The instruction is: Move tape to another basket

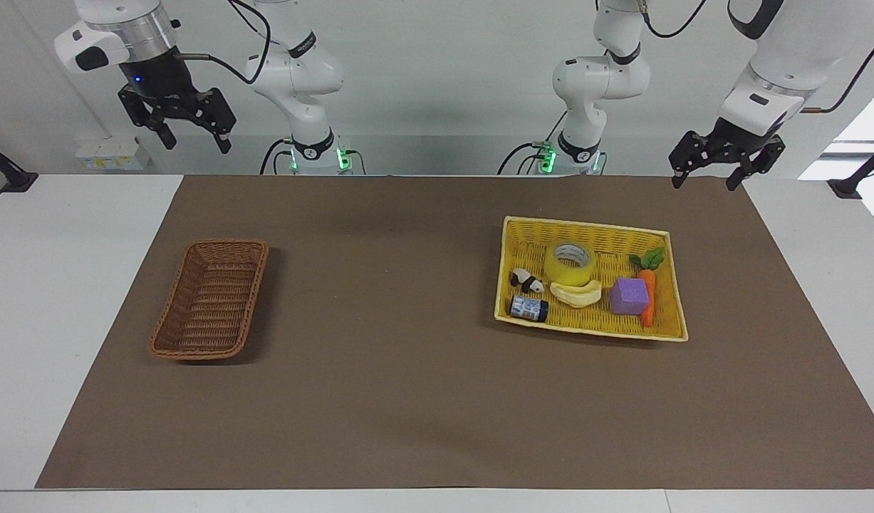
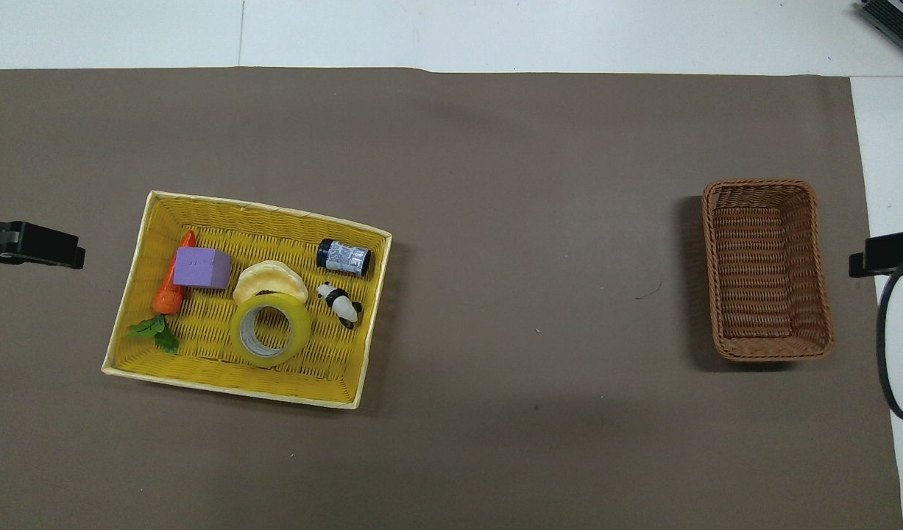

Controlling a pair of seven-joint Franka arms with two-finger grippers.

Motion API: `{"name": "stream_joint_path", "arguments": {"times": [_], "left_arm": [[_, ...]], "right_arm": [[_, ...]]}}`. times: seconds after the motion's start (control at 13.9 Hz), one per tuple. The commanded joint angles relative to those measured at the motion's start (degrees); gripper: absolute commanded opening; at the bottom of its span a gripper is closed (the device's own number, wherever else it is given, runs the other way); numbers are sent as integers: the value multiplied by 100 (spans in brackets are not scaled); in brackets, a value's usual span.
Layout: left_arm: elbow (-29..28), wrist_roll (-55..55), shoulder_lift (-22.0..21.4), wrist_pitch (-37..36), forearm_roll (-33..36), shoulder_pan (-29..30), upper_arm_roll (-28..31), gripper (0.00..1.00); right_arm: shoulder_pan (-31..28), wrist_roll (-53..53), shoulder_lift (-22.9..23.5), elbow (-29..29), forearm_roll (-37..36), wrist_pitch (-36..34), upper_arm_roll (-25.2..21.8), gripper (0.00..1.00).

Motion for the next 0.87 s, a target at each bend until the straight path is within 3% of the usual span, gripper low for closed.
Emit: {"name": "stream_joint_path", "arguments": {"times": [0.0,0.58,0.79], "left_arm": [[-149,-62,-157,-81,-65,23,4,100],[-386,-404,-289,25,-83,-126,-22,100],[-719,-326,-455,305,-284,-153,-31,100]], "right_arm": [[-38,-159,-16,-19,-30,-15,4,100],[-38,-159,-16,-19,-30,-15,4,100],[-38,-168,-16,-19,-30,-15,4,100]]}}
